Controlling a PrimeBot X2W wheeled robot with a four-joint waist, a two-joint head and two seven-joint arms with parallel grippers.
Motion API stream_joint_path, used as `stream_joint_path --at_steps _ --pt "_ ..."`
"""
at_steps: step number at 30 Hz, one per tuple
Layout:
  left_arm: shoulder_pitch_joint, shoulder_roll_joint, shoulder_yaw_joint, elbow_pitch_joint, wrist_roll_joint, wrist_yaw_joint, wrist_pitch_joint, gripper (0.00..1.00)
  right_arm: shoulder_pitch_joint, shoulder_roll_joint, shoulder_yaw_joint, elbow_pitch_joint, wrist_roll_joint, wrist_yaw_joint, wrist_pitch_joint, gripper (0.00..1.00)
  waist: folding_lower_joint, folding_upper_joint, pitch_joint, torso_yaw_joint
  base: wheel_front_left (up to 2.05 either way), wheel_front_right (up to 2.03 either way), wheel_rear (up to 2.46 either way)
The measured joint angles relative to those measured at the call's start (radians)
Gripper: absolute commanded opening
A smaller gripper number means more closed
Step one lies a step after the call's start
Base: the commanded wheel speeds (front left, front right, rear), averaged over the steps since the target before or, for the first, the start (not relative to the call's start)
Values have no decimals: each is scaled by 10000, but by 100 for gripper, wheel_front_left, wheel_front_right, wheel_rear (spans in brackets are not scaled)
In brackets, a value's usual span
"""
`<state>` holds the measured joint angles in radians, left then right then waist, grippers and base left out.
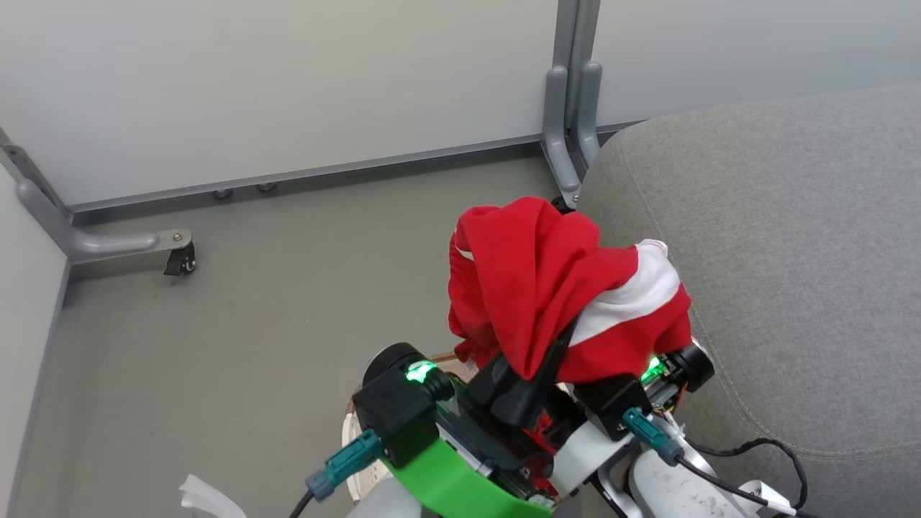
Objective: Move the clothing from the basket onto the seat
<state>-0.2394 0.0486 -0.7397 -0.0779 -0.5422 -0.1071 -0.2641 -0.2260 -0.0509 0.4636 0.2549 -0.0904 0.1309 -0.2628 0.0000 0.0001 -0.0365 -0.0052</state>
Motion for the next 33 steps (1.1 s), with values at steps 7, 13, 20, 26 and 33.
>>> stream_joint_path --at_steps 7,13,20,26,33 --pt "-9 -2 445 197 56 33 0 0 206 4 -479 -566 754 0 0 0 0 0 37 33 0 0 0" --pt "-11 0 982 554 251 46 0 0 360 8 -738 -867 1467 0 0 0 0 0 55 -29 0 0 0" --pt "37 -2 1145 1198 428 -38 0 0 379 10 -1120 -1149 2230 0 0 0 0 0 41 -114 0 0 0" --pt "72 -2 1014 1666 428 -121 -2 0 420 8 -1225 -1300 2826 0 0 0 0 0 5 -120 0 0 0" --pt "69 -2 865 2059 453 -169 0 0 489 8 -1239 -1317 3346 0 0 0 0 0 -23 -108 0 0 0"
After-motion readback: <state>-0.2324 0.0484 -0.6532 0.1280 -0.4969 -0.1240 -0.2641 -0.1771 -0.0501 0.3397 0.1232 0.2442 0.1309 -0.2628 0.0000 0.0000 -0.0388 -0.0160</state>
